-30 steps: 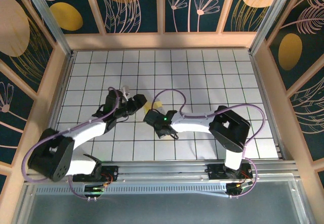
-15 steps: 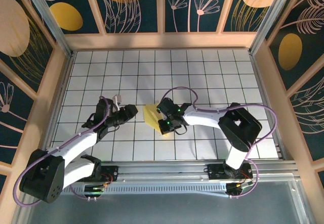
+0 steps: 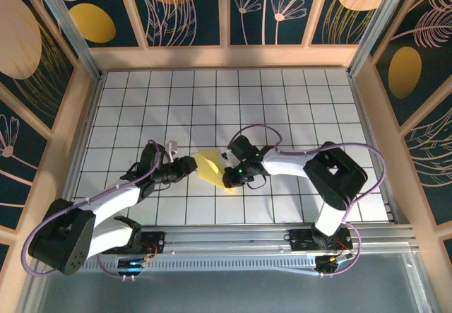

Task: Fold a paper plane with a square sheet of paper (fold left side to right side)
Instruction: Fourth fold the wing at the center of the table.

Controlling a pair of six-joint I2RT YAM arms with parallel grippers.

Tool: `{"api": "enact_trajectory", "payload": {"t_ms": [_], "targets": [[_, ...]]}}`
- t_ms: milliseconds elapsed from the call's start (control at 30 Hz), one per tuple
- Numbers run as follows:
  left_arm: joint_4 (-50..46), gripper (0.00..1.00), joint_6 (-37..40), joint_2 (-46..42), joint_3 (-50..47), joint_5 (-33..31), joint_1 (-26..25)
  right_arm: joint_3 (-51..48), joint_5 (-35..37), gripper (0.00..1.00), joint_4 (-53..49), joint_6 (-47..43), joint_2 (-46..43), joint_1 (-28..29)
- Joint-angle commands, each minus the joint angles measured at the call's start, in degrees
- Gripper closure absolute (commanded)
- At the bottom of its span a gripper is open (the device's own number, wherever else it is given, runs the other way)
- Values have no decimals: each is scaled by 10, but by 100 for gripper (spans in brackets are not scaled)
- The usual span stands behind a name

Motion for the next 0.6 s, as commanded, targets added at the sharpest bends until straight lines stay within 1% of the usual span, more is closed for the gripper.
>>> {"api": "enact_trajectory", "payload": {"t_ms": [0, 133, 400, 567], "targets": [[28, 59, -14, 31, 16, -5, -21, -12, -31, 100, 15, 1, -13, -7], [37, 58, -13, 68, 37, -14, -31, -11, -31, 100, 13, 2, -14, -8], [54, 55, -11, 125, 74, -7, -42, -9, -34, 100, 13, 3, -9, -9], [54, 51, -10, 159, 93, -13, -46, -7, -36, 100, 12, 5, -7, -9]]}}
